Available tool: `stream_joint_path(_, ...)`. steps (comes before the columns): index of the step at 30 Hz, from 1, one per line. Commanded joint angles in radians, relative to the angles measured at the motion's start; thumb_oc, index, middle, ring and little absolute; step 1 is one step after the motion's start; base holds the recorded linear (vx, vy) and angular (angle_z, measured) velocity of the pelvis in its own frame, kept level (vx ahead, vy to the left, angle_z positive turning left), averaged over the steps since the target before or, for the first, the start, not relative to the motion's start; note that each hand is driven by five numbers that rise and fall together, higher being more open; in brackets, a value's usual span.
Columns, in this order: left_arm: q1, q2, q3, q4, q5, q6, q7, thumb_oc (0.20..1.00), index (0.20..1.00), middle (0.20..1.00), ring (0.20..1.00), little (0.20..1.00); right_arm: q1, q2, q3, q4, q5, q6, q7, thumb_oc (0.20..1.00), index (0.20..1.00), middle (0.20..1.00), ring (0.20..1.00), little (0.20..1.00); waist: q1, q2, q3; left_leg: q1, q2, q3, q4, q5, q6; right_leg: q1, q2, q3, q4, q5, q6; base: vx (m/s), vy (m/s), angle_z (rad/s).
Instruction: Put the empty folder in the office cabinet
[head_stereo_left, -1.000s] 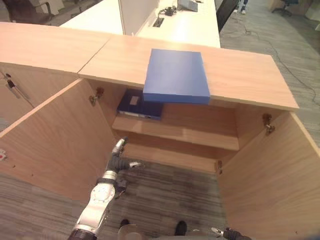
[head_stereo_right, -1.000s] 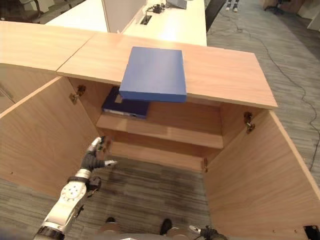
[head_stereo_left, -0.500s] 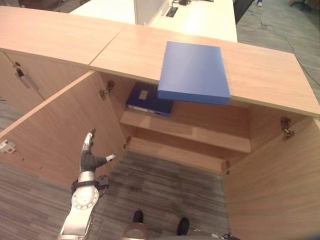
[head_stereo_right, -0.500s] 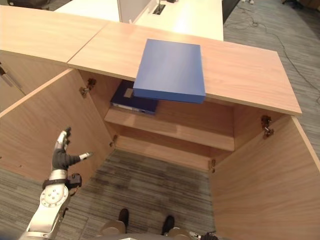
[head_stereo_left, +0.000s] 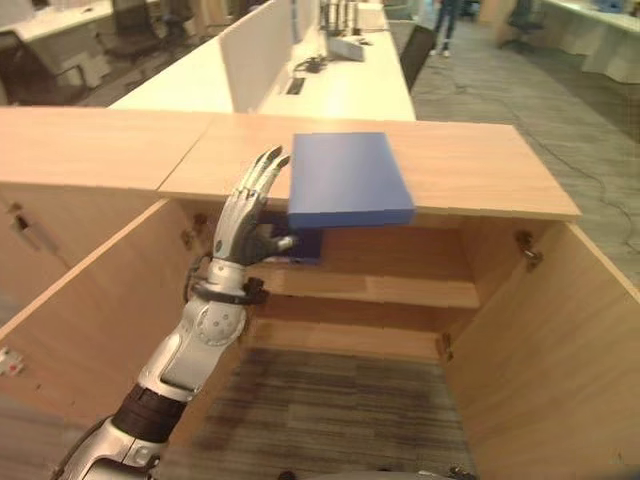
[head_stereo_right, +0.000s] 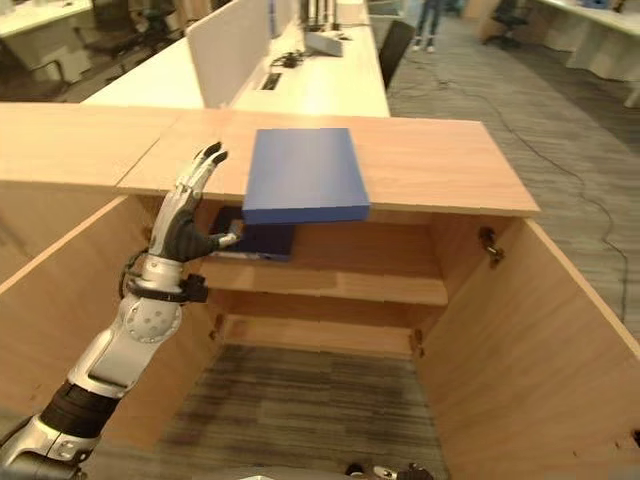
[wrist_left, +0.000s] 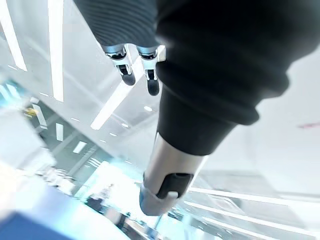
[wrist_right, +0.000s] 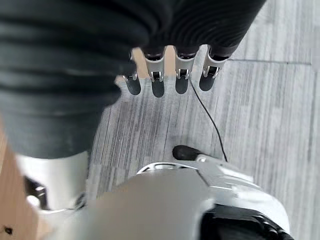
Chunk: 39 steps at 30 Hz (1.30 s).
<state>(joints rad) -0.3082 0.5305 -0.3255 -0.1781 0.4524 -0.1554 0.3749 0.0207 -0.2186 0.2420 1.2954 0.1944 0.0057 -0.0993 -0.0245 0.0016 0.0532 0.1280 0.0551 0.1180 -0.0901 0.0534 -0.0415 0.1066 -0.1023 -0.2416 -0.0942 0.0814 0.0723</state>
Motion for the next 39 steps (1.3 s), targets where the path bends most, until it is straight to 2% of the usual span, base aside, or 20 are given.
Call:
stream_joint_path(1, -0.124, 0.021, -0.041, 0.039, 0.039, -0.022, 0.009, 1.0, 1.0, 1.0, 1.0, 1.0, -0.037, 0.007, 0.041, 0.052, -0.037, -0.002, -0.014, 1.0, 1.0, 1.0, 1.0, 1.0, 0.008, -0.053, -0.011, 0.006, -0.032, -0.014, 0.003, -0.079, 0.009, 0.032, 0.016, 0.033, 0.007, -0.036, 0.041, 0.04, 0.056, -0.15)
stream_joint_path(8, -0.25, -0.033, -0.189, 0.232, 0.08, 0.01, 0.003, 1.0, 1.0, 1.0, 1.0, 1.0, -0.043, 0.006, 0.053, 0.057, -0.041, -0.002, -0.018, 1.0, 1.0, 1.0, 1.0, 1.0, -0.023, -0.045, -0.026, 0.024, -0.029, 0.008, 0.003, -0.093, 0.016, 0.029, 0.018, 0.059, 0.007, -0.034, 0.046, 0.02, 0.031, -0.13)
stream_joint_path(13, -0.32, -0.064, -0.243, 0.357, 0.125, 0.044, 0.015, 1.0, 1.0, 1.0, 1.0, 1.0, -0.049, 0.004, 0.061, 0.061, -0.047, -0.001, -0.021, 1.0, 1.0, 1.0, 1.0, 1.0, -0.036, -0.041, -0.029, 0.03, -0.03, 0.018, 0.003, -0.099, 0.019, 0.026, 0.02, 0.069, 0.007, -0.031, 0.048, 0.01, 0.014, -0.15)
stream_joint_path(19, -0.394, -0.112, -0.248, 0.5, 0.173, 0.114, 0.052, 1.0, 1.0, 1.0, 1.0, 1.0, -0.057, 0.0, 0.07, 0.066, -0.058, 0.001, -0.028, 1.0, 1.0, 1.0, 1.0, 1.0, -0.055, -0.036, -0.035, 0.042, -0.029, 0.033, 0.003, -0.107, 0.022, 0.02, 0.022, 0.087, 0.007, -0.03, 0.049, 0.01, 0.014, -0.08)
stream_joint_path(24, -0.48, -0.116, -0.252, 0.593, 0.214, 0.161, 0.091, 1.0, 1.0, 1.0, 1.0, 1.0, -0.054, -0.004, 0.08, 0.069, -0.063, 0.0, -0.025, 1.0, 1.0, 1.0, 1.0, 1.0, -0.071, -0.032, -0.04, 0.05, -0.028, 0.045, 0.003, -0.11, 0.021, 0.02, 0.024, 0.093, 0.007, -0.03, 0.051, 0.01, 0.004, -0.11)
stream_joint_path(30, -0.52, -0.105, -0.228, 0.586, 0.252, 0.191, 0.114, 1.0, 1.0, 1.0, 1.0, 1.0, -0.057, -0.006, 0.084, 0.073, -0.067, -0.001, -0.025, 1.0, 1.0, 1.0, 1.0, 1.0, -0.073, -0.03, -0.043, 0.053, -0.029, 0.047, 0.003, -0.114, 0.021, 0.021, 0.025, 0.094, 0.007, -0.031, 0.051, 0.0, 0.0, 0.0)
stream_joint_path(39, -0.529, -0.114, -0.21, 0.617, 0.231, 0.22, 0.107, 1.0, 1.0, 1.0, 1.0, 1.0, -0.066, -0.009, 0.088, 0.071, -0.066, 0.008, -0.021, 1.0, 1.0, 1.0, 1.0, 1.0, -0.073, -0.029, -0.036, 0.054, -0.024, 0.044, 0.003, -0.109, 0.018, 0.019, 0.03, 0.09, 0.007, -0.032, 0.047, 0.0, -0.016, 0.0)
